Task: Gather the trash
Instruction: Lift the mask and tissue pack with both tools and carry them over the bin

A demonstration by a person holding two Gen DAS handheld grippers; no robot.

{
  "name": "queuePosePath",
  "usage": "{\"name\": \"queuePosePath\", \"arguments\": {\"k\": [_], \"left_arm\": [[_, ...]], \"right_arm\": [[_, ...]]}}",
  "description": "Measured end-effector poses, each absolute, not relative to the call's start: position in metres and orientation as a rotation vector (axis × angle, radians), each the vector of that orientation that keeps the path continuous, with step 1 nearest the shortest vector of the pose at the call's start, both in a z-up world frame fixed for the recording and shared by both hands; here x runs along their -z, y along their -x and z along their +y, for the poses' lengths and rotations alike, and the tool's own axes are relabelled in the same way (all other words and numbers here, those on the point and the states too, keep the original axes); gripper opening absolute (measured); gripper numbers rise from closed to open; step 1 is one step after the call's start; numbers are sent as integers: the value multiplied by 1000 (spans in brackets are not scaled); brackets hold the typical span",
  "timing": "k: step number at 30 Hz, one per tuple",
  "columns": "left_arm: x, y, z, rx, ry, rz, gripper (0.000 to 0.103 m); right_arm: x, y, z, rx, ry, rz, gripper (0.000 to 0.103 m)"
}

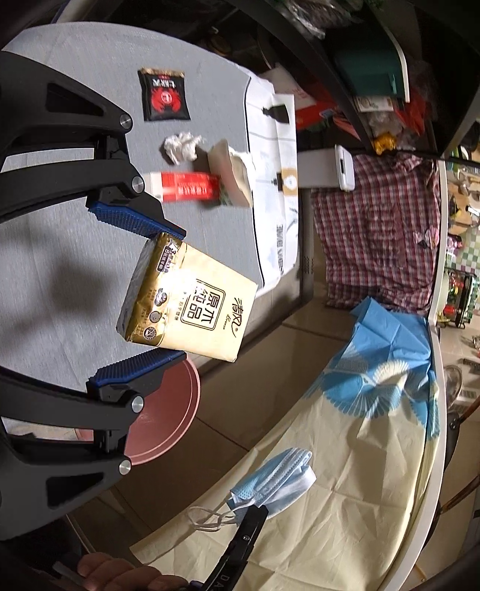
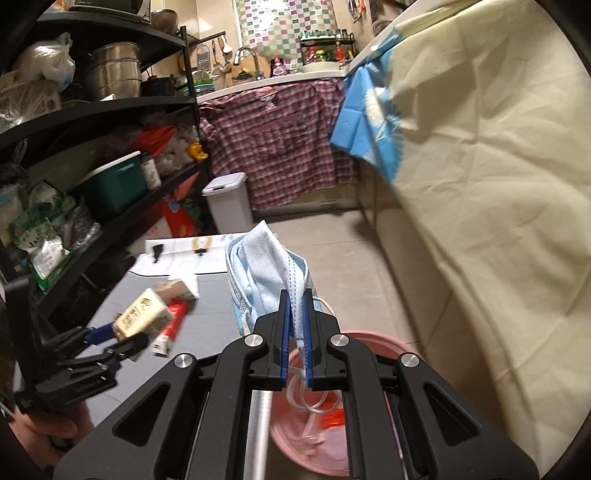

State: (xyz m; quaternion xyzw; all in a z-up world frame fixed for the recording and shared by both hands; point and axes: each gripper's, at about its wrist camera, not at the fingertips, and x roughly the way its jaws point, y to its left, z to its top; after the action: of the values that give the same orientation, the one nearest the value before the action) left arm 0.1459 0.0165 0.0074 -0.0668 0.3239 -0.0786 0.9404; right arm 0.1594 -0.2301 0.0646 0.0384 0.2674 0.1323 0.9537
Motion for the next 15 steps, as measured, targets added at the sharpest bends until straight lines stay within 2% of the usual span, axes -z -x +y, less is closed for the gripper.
{"name": "queuePosePath", "arguments": {"k": [15], "left_arm": [[-2,-163,-49,274,109,689,58]], "right_arm": [[-21,-169,-291,-109,-142,610,7]]}}
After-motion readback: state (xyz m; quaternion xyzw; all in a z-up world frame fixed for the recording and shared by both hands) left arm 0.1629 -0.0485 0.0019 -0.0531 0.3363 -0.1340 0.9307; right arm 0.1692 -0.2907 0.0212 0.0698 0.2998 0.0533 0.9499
